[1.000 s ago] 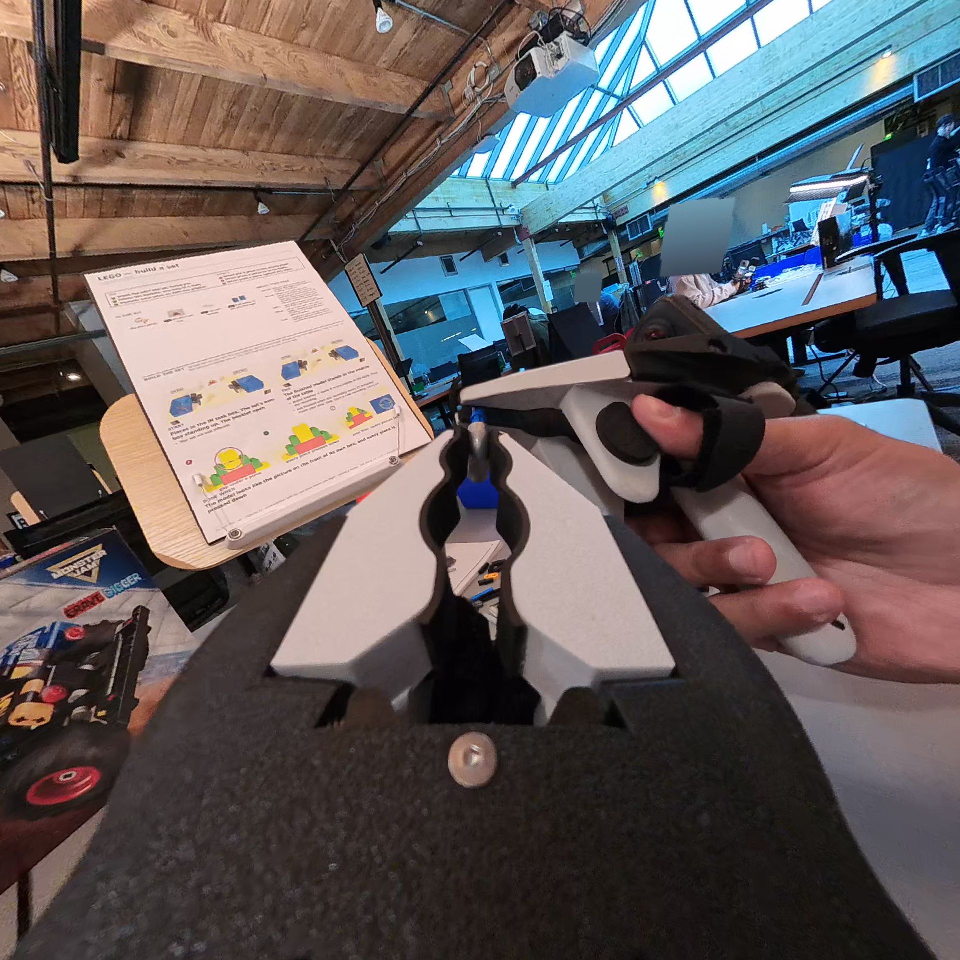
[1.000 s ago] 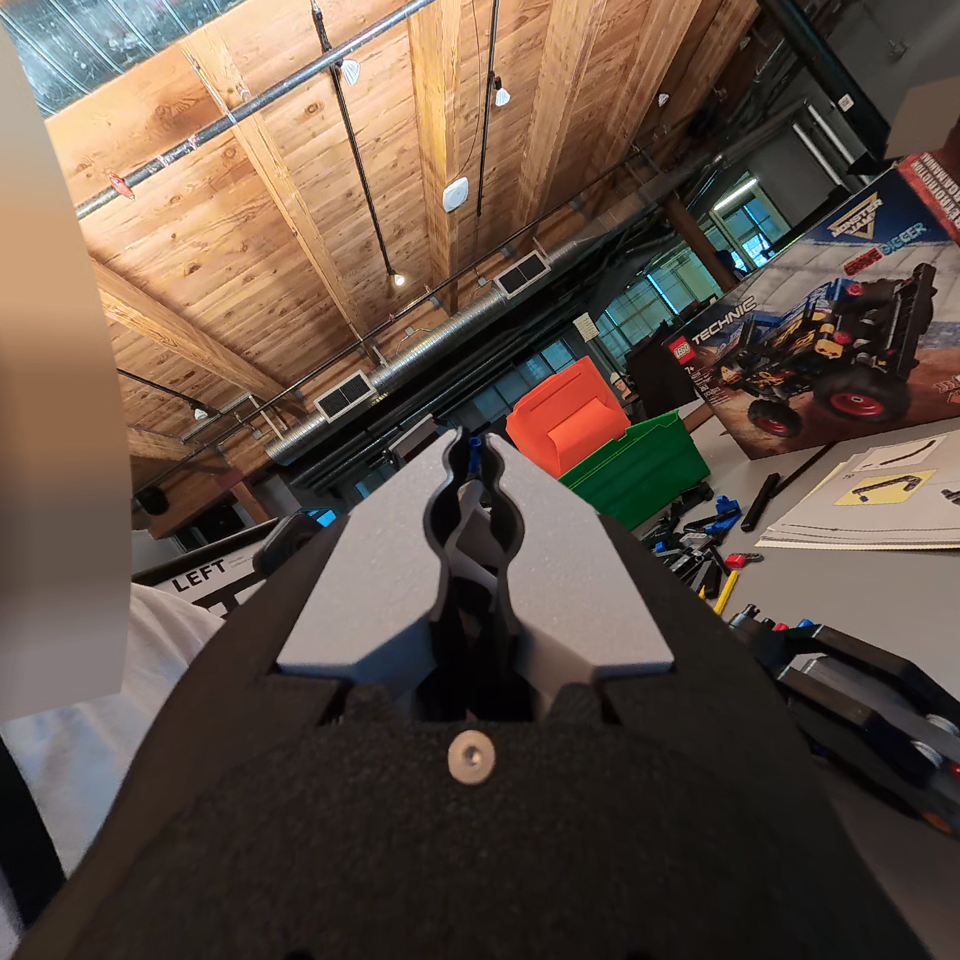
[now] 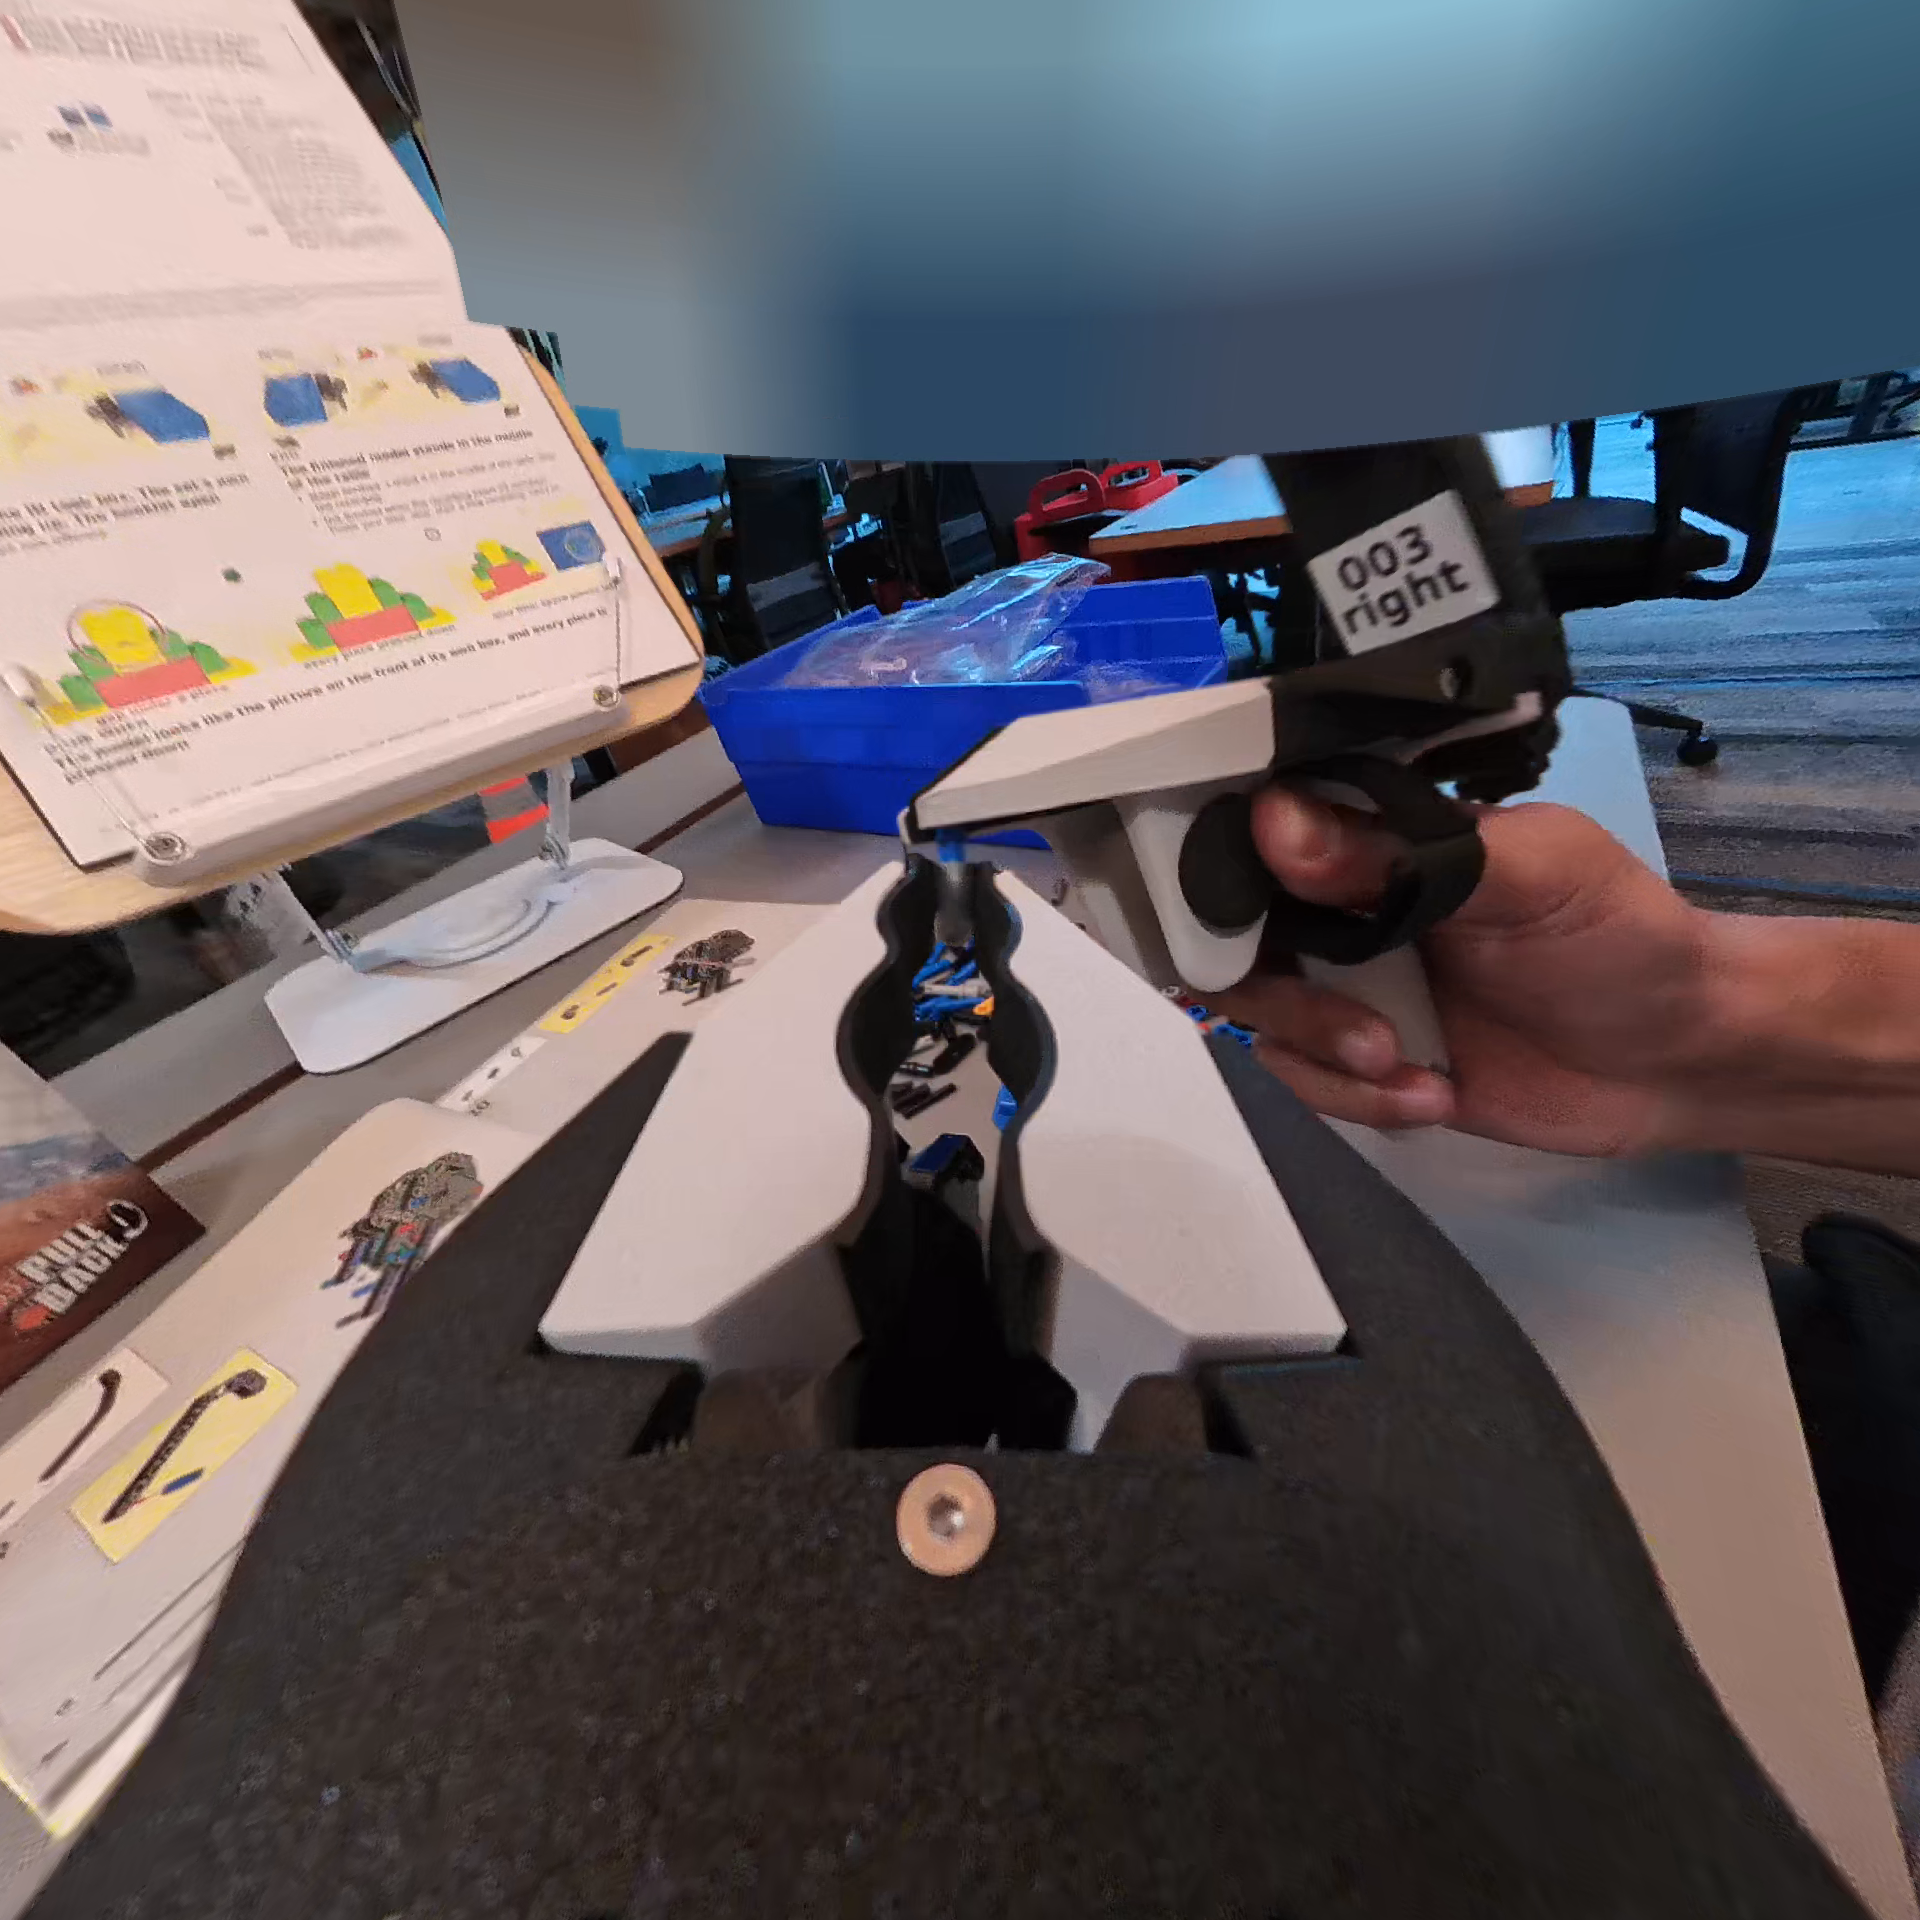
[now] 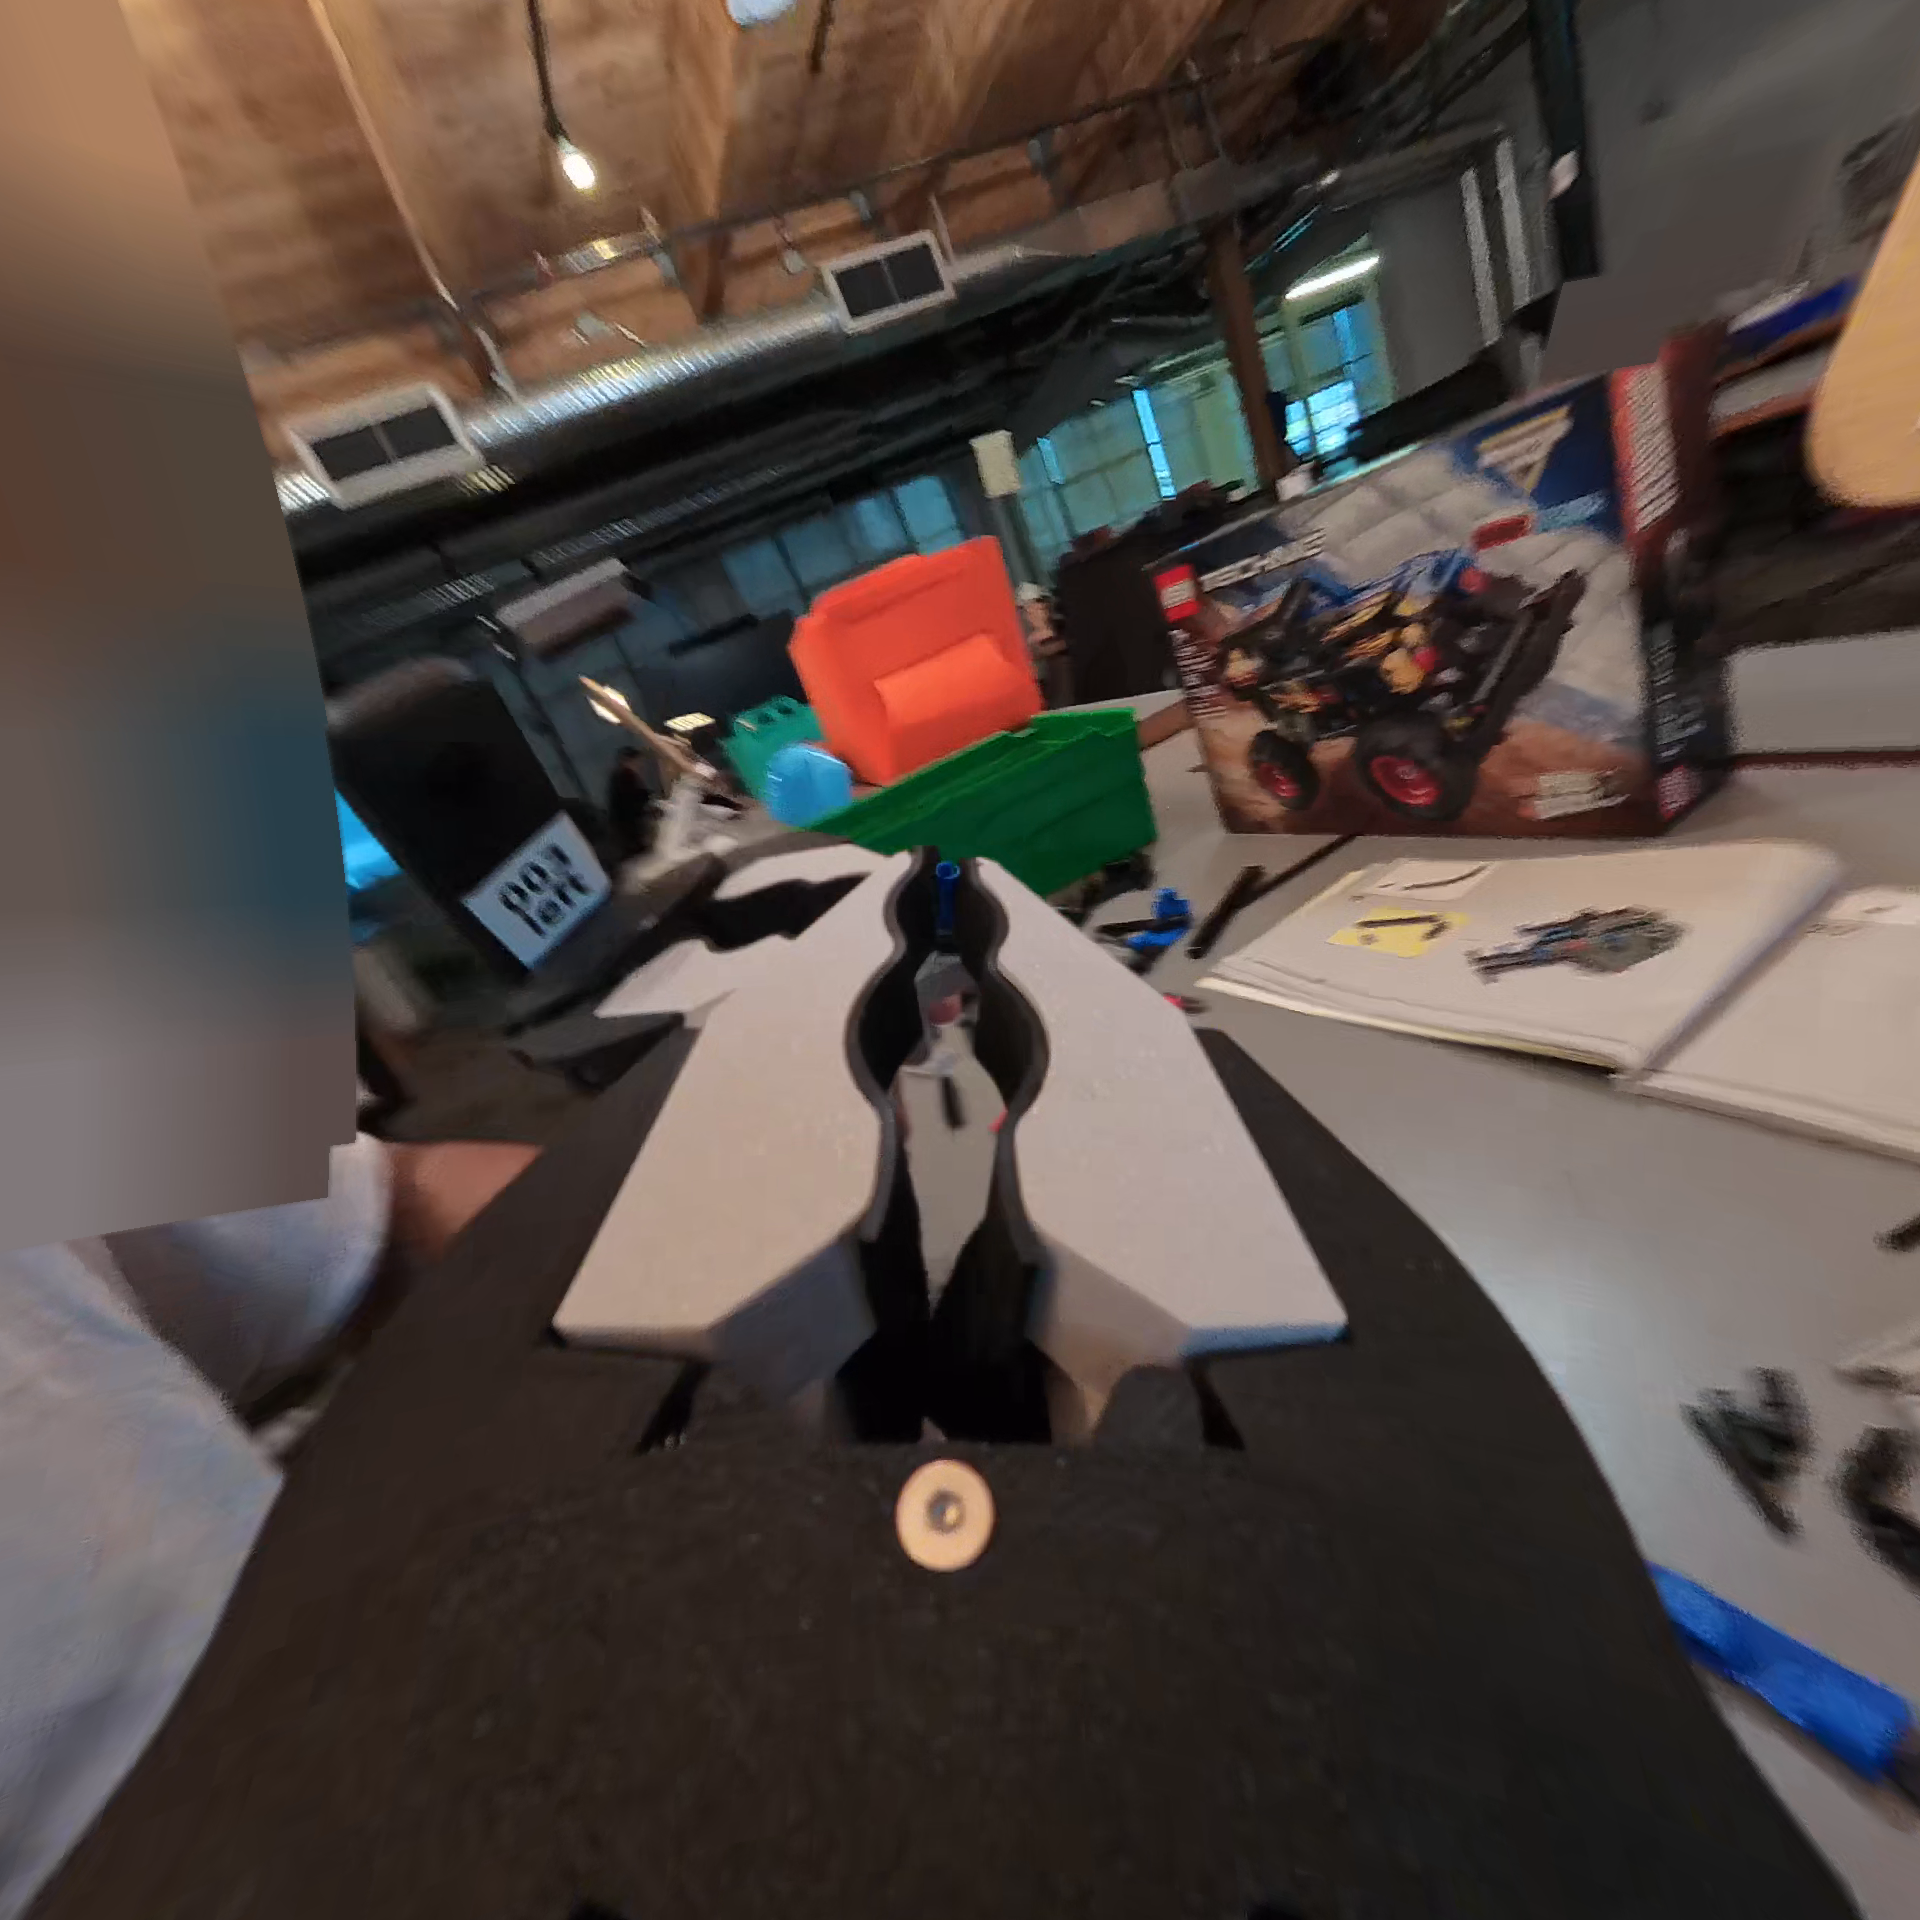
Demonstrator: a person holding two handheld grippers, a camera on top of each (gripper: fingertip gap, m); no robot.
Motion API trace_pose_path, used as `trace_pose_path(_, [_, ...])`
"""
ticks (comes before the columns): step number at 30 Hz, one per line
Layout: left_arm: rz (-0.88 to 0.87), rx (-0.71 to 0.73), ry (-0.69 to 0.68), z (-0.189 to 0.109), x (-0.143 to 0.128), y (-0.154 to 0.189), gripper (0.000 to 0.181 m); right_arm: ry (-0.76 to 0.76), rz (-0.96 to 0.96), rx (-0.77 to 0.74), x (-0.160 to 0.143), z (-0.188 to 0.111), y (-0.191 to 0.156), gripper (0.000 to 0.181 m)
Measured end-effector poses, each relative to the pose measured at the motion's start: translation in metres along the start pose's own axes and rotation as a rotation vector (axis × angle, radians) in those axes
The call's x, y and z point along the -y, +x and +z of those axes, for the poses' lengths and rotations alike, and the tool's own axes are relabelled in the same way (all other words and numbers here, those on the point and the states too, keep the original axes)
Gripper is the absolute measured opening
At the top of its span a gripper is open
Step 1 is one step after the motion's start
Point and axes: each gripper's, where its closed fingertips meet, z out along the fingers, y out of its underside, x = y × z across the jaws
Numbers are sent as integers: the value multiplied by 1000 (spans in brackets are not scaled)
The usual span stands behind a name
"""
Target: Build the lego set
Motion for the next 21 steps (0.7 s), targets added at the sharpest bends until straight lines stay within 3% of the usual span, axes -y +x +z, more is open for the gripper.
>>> trace_pose_path(1, [-9, 3, -15, 1, -3, -1, 5, -21, -53, -34, -1, 1, 3, 3])
trace_pose_path(7, [-29, 0, -56, 4, -11, -1, 5, -67, -356, -140, -7, 1, 6, 3])
trace_pose_path(14, [36, 12, -37, 3, -6, -2, 4, -39, -279, -77, 1, 1, 0, 4])
trace_pose_path(17, [40, 14, -56, 4, -10, -3, 5, -28, -251, -36, 9, -1, -6, 27])
trace_pose_path(21, [28, 15, -51, 2, -10, -5, 5, -27, -273, -23, 24, -13, -4, 22])
